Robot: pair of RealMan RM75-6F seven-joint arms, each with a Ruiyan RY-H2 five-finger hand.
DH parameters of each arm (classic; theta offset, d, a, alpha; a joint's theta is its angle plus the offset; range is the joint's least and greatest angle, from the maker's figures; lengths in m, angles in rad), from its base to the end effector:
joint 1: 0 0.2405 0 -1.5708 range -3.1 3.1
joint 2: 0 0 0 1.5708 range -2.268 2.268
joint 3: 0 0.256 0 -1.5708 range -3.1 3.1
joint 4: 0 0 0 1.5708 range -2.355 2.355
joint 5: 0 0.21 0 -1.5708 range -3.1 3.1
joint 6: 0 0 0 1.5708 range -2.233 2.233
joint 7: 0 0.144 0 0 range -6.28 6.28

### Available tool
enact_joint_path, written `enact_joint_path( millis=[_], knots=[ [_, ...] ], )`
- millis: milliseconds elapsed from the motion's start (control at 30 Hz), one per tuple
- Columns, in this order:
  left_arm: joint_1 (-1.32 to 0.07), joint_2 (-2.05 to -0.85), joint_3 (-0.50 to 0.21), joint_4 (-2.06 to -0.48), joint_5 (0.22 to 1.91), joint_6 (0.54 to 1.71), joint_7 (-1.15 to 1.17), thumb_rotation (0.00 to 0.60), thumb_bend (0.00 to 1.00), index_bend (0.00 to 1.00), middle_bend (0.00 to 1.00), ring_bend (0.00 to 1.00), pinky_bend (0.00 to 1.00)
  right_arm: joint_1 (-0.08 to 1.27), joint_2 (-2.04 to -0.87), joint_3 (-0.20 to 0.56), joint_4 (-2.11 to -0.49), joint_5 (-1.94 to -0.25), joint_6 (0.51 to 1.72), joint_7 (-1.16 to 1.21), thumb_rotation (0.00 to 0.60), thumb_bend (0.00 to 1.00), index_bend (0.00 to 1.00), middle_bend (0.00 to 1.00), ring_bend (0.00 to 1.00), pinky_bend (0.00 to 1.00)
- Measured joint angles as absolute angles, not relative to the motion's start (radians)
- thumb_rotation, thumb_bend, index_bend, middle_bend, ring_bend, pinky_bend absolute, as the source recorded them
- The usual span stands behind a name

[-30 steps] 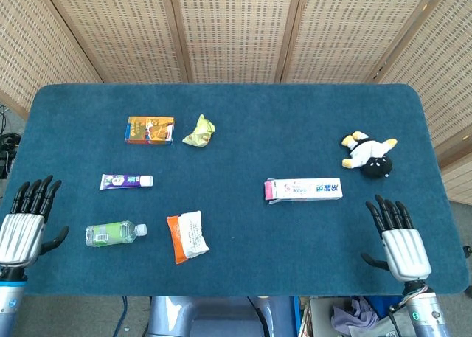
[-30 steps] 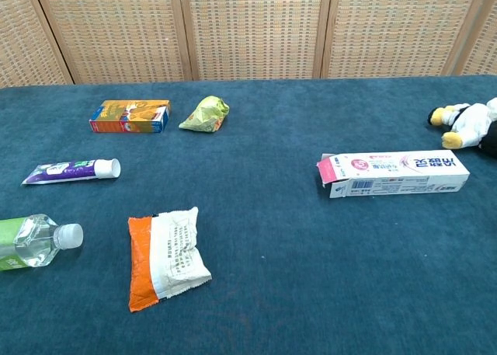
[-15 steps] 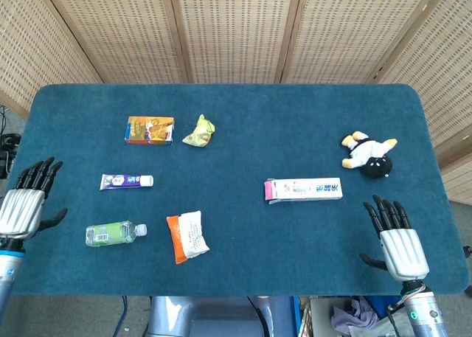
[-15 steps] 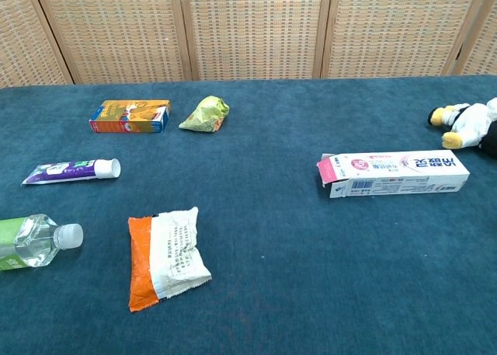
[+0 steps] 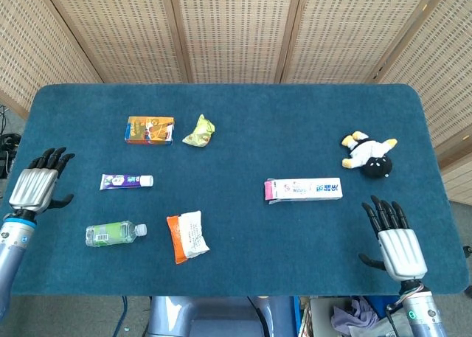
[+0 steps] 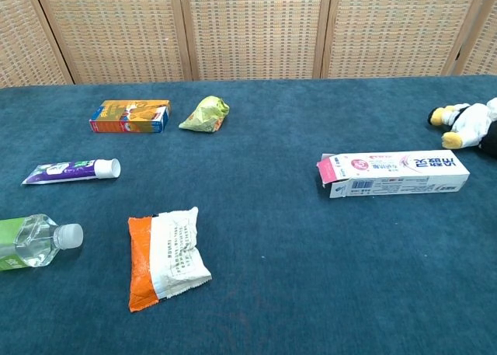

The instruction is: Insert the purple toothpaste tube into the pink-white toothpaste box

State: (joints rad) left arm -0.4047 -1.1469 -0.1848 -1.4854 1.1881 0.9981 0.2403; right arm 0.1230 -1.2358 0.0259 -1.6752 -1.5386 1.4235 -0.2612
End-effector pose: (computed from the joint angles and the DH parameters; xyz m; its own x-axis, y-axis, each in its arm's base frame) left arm -0.3063 0.3078 0.1395 0.5848 0.2045 0.7850 0.8052 -0.0290 -0.5924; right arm -0.2774 -0.1837 0.1043 0.4782 -0.0665 0.8757 -0.8758 -0.1111 0.4698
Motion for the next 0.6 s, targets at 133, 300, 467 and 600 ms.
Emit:
enact_joint_path(
  millis=[133, 300, 467, 600],
  knots=[
    [-0.456, -1.146, -0.187, -1.47, 1.097, 0.912, 0.301, 0.6, 0.28, 0.22, 0.15, 0.09, 0.2, 0.124, -1.239, 0.026, -1.673, -1.538, 1.422, -0.264, 0.6, 0.0, 0.01, 0.0, 0.0, 0.0],
    [-0.506, -1.168, -0.181, -1.445, 1.023, 0.864, 0.371, 0.6, 0.28, 0.24, 0.18, 0.11, 0.22, 0.125, -1.241, 0.025, -1.673, -1.538, 1.421, -0.264, 0.6, 0.0, 0.01, 0.0, 0.0, 0.0],
    [-0.547, -1.209, -0.17, -1.412, 0.968, 0.838, 0.43, 0.6, 0.29, 0.27, 0.2, 0.14, 0.23, 0.125, -1.241, 0.026, -1.671, -1.534, 1.418, -0.261, 0.6, 0.0, 0.01, 0.0, 0.0, 0.0],
    [-0.579, -1.243, -0.165, -1.381, 0.913, 0.822, 0.471, 0.6, 0.29, 0.27, 0.2, 0.14, 0.23, 0.126, -1.241, 0.027, -1.668, -1.531, 1.417, -0.255, 0.6, 0.0, 0.01, 0.0, 0.0, 0.0]
  ],
)
